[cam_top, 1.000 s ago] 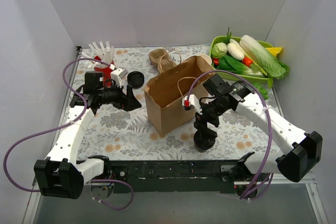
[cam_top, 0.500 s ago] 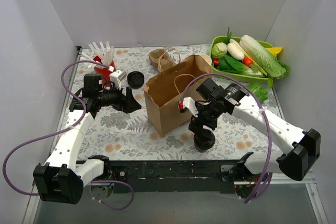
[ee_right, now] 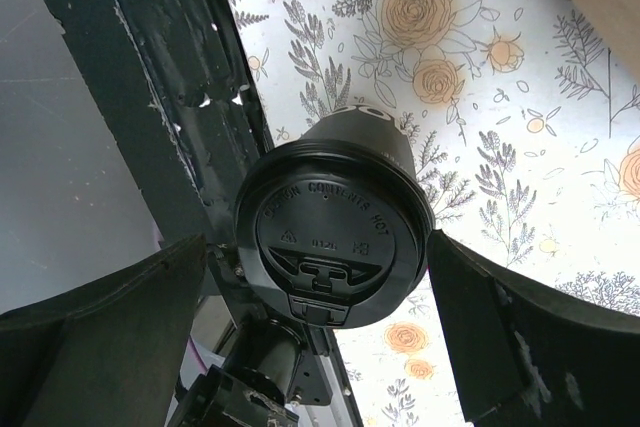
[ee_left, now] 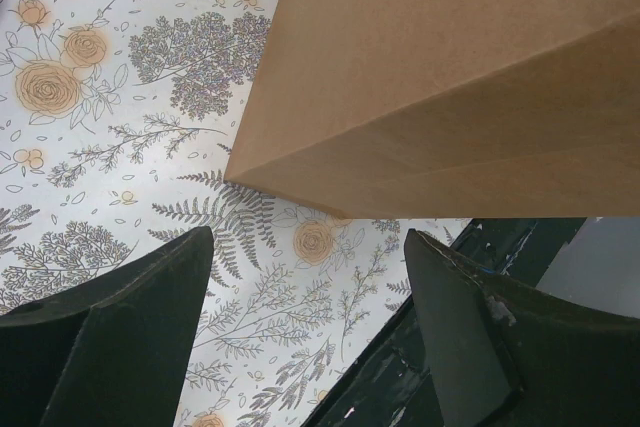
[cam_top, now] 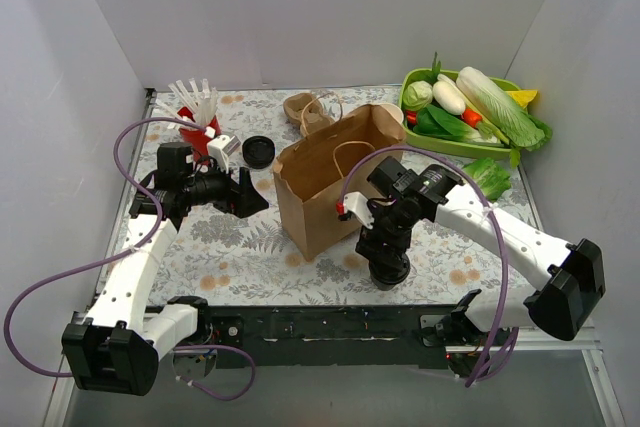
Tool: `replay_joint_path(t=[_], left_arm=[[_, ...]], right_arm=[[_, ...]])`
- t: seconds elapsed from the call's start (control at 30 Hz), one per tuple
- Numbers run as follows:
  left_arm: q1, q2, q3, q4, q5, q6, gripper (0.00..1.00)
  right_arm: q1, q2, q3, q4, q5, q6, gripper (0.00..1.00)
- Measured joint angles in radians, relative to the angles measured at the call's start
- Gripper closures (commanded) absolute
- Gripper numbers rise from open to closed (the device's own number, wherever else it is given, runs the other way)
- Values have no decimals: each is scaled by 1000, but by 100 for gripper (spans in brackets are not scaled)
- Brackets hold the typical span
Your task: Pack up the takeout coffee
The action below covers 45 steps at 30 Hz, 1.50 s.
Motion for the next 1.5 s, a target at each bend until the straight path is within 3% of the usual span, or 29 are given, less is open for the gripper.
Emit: replay_joint_path(t=[0.73,1.17,1.3,1.5], left_arm=[[6,-5,-2,0,-11,-5,21],[6,-4,-2,1,-12,-7,21],[6,0,-2,2,-11,-7,20],[6,10,-2,5,-10,-7,20]], right_arm=[[94,-58,-82,52,130,9,2],[107,-94,-115,71,176,-15,16],[107,-94,-115,70,177,-19,11],[109,-94,-115,68,178,-20,12]])
